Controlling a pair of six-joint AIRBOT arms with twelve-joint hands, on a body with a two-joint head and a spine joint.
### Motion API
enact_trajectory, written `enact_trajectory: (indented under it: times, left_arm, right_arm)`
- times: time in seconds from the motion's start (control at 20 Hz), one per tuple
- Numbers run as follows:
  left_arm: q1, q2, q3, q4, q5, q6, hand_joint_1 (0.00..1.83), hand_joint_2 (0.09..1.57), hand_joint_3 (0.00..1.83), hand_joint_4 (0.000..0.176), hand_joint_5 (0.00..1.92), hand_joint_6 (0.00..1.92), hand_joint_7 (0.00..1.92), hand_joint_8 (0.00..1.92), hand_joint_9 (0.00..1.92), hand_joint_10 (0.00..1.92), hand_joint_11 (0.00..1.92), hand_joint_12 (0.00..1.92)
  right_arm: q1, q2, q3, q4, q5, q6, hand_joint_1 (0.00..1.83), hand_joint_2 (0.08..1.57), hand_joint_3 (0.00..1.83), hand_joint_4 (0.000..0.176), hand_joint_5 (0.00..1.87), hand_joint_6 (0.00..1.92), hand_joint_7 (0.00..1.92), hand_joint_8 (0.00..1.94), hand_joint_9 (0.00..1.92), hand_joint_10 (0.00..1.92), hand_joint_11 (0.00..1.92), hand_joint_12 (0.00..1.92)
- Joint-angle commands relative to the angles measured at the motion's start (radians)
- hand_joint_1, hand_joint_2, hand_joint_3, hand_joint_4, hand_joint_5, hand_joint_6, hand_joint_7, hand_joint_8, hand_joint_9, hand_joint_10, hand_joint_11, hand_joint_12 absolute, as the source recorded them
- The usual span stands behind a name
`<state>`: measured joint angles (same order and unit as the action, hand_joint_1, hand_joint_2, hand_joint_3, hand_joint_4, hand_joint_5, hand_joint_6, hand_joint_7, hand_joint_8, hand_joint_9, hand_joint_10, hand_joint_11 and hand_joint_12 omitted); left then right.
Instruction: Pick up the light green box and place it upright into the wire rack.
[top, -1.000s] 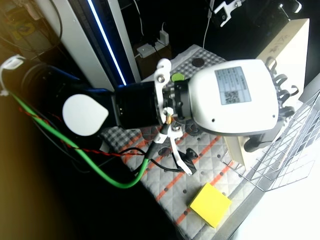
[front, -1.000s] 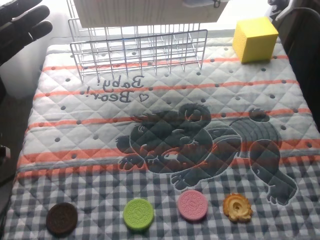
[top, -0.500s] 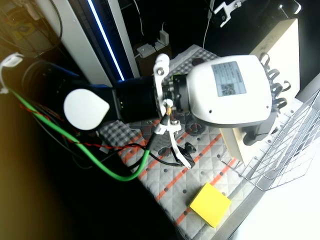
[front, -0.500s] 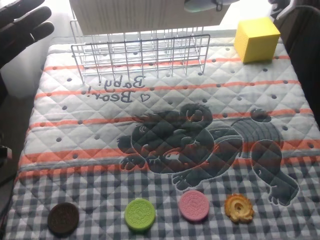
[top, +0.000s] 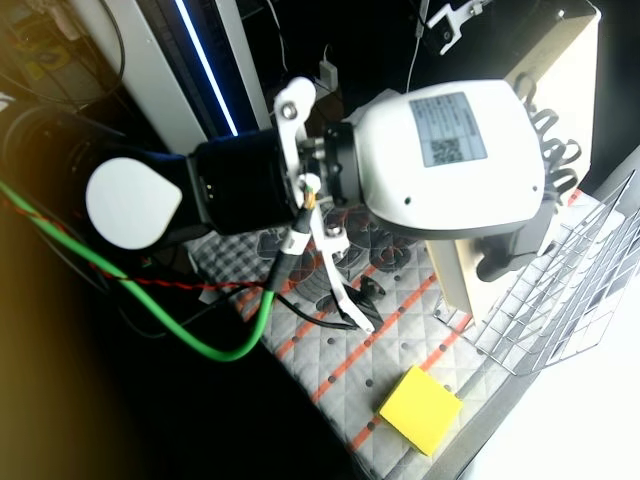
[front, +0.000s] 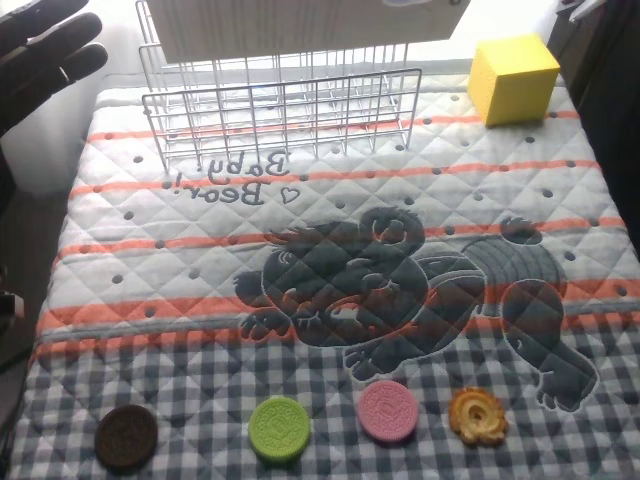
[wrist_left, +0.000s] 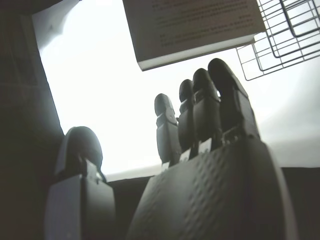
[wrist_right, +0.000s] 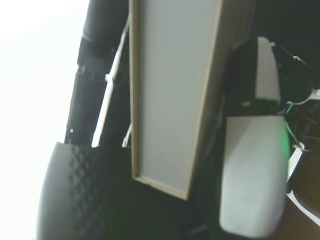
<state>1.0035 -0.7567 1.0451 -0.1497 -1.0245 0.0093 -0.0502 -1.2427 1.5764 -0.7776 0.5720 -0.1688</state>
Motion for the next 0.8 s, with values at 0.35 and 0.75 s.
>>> enact_trajectory:
  times: [0.35,0.75]
  left_arm:
    - [-0.010,-0.002,0.002,-0.022,-0.119,-0.009,0.58,0.98,0.00,0.143,0.42,0.00,0.30,0.00,0.27,0.00,0.00,0.58]
    - [-0.010,-0.002,0.001,-0.023,-0.120,-0.009,0.61,0.99,0.00,0.120,0.44,0.00,0.30,0.00,0.28,0.00,0.00,0.62]
  right_arm:
    - [0.030,0.021,-0.001,0.053,0.088,0.005,1.14,1.16,0.00,0.000,0.89,1.10,1.43,0.01,1.58,0.00,1.42,0.44]
    - [-0.014,0.004,0.011,0.066,0.087,0.005,1.14,1.15,0.00,0.000,0.91,1.08,1.42,0.00,1.60,0.00,1.45,0.45]
